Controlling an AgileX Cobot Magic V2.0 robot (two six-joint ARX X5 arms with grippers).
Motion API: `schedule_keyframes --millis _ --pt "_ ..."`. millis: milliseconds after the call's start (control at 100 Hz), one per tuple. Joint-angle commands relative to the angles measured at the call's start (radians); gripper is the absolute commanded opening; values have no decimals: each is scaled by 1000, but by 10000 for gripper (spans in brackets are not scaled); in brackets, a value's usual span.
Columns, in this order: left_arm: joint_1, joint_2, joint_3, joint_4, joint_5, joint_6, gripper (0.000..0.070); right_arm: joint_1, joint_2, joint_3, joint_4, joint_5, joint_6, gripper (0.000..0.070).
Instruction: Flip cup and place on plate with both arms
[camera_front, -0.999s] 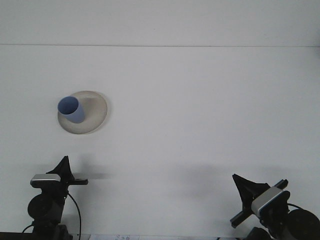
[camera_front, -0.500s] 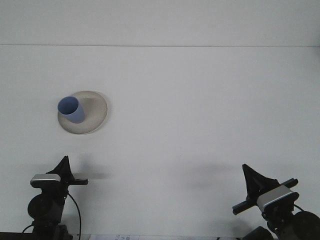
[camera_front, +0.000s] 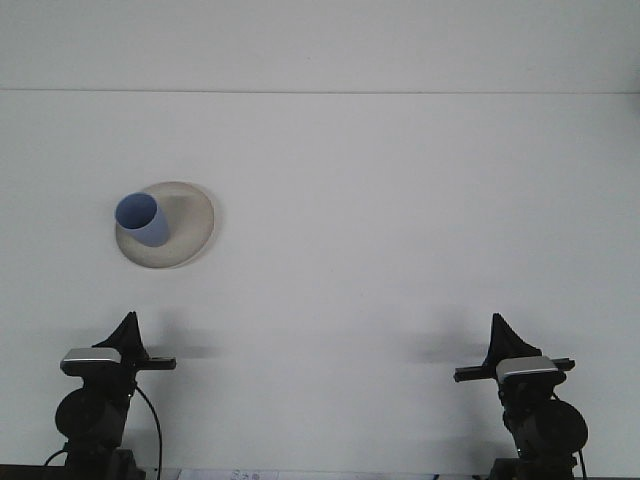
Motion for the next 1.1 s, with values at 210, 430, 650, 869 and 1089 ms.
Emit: schedule_keyframes --millis 210,430,650,869,1089 --pt "2 -3 -18 10 -5 -7 14 -14 -12 -63 44 6 40 7" --pt "2 -3 -18 11 -5 -7 14 -17 -12 -63 57 5 41 7" --pt "2 -3 -18 11 -5 -7 14 -17 -12 -63 59 5 41 7" --pt "2 -3 -18 11 -5 -7 14 -17 -12 -63 59 5 41 7" --pt "2 -3 -18 11 -5 -7 14 -17 -12 -63 59 5 41 7"
